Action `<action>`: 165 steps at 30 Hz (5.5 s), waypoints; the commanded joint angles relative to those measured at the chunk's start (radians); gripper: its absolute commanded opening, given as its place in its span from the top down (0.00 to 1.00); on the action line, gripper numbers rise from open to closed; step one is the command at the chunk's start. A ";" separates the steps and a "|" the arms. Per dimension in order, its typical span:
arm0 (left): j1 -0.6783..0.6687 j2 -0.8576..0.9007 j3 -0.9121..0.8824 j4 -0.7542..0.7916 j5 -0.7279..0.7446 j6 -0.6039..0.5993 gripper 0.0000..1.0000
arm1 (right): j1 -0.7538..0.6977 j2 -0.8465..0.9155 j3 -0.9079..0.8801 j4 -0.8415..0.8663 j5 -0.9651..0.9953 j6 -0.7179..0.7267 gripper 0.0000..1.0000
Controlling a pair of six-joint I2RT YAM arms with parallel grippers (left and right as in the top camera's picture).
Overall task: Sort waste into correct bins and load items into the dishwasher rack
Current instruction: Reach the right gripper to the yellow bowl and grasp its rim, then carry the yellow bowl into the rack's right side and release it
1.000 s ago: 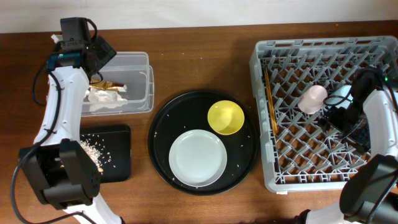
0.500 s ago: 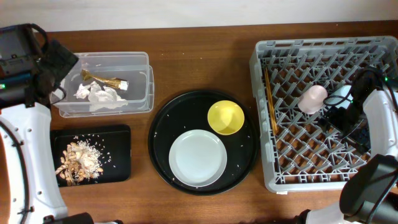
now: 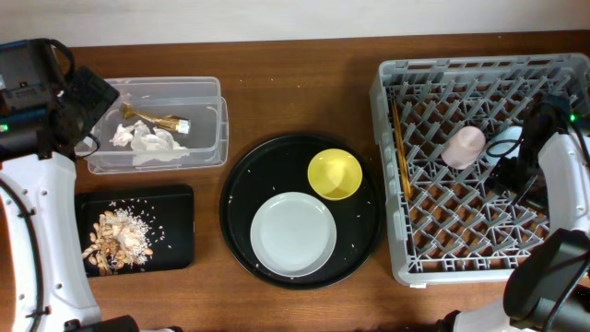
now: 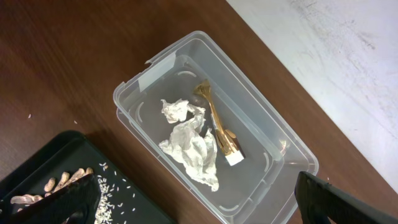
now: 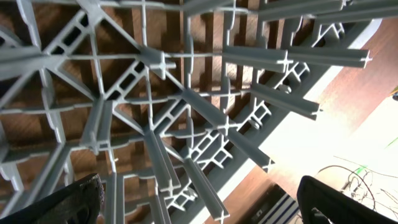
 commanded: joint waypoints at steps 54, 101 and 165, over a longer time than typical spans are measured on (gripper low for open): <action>0.005 0.004 0.001 -0.002 -0.015 -0.003 0.01 | 1.068 0.204 0.004 0.611 -0.254 0.071 0.53; 0.005 0.004 0.001 -0.002 -0.015 -0.003 0.01 | 0.546 0.052 0.767 -0.277 -0.156 0.116 0.96; 0.005 0.004 0.001 -0.002 -0.014 -0.003 0.01 | -0.657 0.206 0.152 0.163 -1.317 -0.284 0.84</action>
